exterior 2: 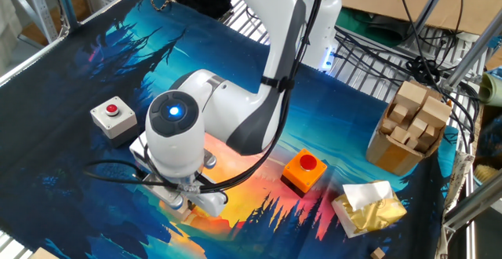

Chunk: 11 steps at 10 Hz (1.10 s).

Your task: Pick up one small block

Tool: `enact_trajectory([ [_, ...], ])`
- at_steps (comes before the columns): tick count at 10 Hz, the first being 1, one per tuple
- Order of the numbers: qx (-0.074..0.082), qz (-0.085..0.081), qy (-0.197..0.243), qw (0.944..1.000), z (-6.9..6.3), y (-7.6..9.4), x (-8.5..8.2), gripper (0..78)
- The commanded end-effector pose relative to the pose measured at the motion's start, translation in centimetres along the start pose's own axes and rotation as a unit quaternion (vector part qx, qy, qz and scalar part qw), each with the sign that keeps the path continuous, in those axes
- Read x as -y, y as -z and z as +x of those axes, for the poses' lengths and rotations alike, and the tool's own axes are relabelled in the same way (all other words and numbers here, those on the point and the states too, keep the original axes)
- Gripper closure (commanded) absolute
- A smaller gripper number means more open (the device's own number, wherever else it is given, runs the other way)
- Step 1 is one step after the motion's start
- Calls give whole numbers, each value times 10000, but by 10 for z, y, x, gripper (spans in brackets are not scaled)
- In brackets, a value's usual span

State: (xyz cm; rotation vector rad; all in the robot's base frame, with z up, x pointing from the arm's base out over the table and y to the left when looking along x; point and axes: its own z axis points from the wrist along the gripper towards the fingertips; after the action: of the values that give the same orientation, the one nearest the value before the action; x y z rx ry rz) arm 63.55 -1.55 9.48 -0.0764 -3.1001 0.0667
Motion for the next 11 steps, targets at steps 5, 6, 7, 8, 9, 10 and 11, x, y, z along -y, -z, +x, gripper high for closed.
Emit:
enact_trajectory([
  [5, -169, 3, -448, 9989, 40, 120, -33, 763],
  [6, -167, -28, -401, 9991, 45, 123, -31, 763],
  [7, -168, -42, -384, 9991, 47, 124, -31, 763],
  [8, -161, -106, -369, 9991, 54, 130, -37, 763],
  [9, -160, -104, -370, 9991, 54, 131, -37, 763],
  [10, -164, -99, -417, 9989, 64, 139, -45, 763],
  [11, -169, -99, -432, 9989, 71, 143, -50, 763],
])
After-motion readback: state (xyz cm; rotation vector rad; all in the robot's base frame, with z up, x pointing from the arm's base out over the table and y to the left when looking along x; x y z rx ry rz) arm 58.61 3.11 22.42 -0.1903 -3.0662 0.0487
